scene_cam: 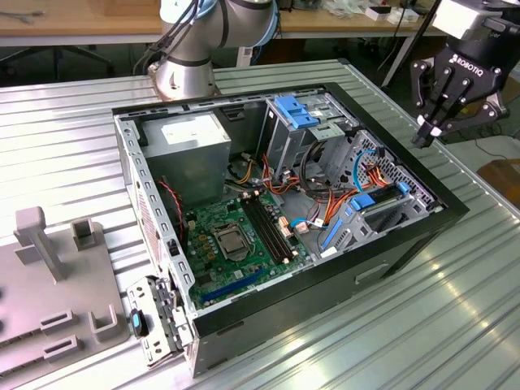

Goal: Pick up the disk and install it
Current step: 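Insert the second disk wire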

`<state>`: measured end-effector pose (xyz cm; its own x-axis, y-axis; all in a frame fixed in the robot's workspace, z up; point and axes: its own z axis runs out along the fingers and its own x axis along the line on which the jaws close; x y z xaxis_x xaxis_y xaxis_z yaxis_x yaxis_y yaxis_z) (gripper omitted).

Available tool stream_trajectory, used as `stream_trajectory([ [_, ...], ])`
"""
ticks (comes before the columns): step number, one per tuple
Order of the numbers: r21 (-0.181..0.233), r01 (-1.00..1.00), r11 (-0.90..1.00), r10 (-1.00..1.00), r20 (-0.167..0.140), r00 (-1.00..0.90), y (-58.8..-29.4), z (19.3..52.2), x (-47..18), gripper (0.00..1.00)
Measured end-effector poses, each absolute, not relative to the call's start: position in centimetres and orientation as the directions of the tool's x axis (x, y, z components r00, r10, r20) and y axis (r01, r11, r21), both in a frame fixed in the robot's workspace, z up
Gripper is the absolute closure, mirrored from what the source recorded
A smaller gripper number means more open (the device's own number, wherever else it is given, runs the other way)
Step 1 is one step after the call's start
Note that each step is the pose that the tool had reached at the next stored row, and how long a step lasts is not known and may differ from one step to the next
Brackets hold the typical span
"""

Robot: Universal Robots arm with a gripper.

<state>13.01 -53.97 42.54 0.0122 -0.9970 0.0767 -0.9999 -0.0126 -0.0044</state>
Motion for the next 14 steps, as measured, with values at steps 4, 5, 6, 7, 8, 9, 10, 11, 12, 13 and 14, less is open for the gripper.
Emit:
stream_trajectory([
  [4, -0.004, -1.0, -0.022, -0.997, 0.077, 0.022, -53.0, 42.0, 12.6, 0.89],
  [5, -0.004, -1.0, -0.023, -0.997, 0.077, 0.022, -52.5, 41.8, 12.6, 0.89],
  [6, -0.004, -1.0, -0.023, -0.997, 0.078, 0.022, -51.9, 41.6, 12.6, 0.89],
  [7, -0.004, -1.0, -0.022, -0.997, 0.078, 0.022, -51.5, 41.4, 12.5, 0.89],
  [8, -0.004, -1.0, -0.022, -0.997, 0.079, 0.022, -50.8, 41.2, 12.5, 0.89],
  [9, -0.004, -1.0, -0.022, -0.996, 0.082, 0.022, -49.8, 40.9, 12.5, 0.89],
  [10, -0.004, -1.0, -0.023, -0.995, 0.094, 0.022, -49.0, 40.6, 12.5, 0.89],
  [11, -0.004, -1.0, -0.023, -0.994, 0.103, 0.022, -48.7, 40.5, 12.5, 0.89],
  [12, -0.003, -1.0, -0.023, -0.993, 0.119, 0.022, -48.6, 40.4, 12.5, 0.89],
  [13, -0.003, -1.0, -0.023, -0.99, 0.138, 0.022, -48.5, 40.3, 12.5, 0.89],
  [14, -0.003, -1.0, -0.023, -0.989, 0.149, 0.022, -48.4, 40.1, 12.4, 0.89],
])
